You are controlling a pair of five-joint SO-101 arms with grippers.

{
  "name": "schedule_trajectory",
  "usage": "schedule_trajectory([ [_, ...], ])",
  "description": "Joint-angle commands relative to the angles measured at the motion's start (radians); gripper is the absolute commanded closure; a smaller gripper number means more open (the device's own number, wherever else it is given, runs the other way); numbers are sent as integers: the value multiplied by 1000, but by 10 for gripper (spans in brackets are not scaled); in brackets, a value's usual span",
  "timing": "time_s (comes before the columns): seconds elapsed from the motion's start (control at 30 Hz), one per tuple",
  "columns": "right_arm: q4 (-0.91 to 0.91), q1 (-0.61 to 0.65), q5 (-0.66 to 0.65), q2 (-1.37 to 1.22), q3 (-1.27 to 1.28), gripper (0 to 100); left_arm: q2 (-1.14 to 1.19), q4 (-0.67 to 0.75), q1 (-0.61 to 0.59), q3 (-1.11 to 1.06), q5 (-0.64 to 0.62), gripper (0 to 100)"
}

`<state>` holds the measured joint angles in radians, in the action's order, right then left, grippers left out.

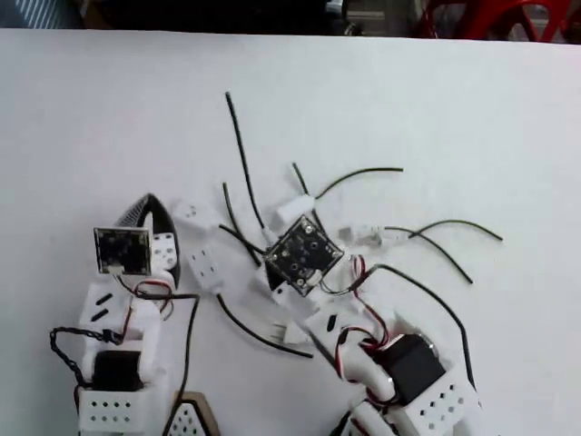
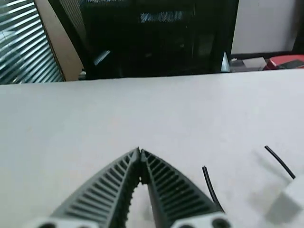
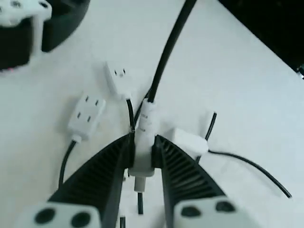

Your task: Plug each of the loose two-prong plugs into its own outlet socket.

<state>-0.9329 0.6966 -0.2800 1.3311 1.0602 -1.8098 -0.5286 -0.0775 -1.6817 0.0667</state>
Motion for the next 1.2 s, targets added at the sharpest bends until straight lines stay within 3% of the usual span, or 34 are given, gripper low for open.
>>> schedule_trajectory([
  [0.0,107,71,104,2,26,981,-8,94,24,14,-29,972],
  [0.2,240,159,212,2,170,981,-8,60,110,83,-81,972],
  [0.4,274,163,210,2,201,981,-8,-117,305,235,-77,972],
  [0.57,262,166,209,2,203,981,-8,-209,495,255,95,972],
  [0.7,234,166,207,2,204,981,-8,-230,515,259,172,972],
  [1.0,228,160,207,2,206,981,-10,-236,512,259,183,972],
  [1.17,228,160,207,-1,218,981,-10,-367,619,307,253,949],
])
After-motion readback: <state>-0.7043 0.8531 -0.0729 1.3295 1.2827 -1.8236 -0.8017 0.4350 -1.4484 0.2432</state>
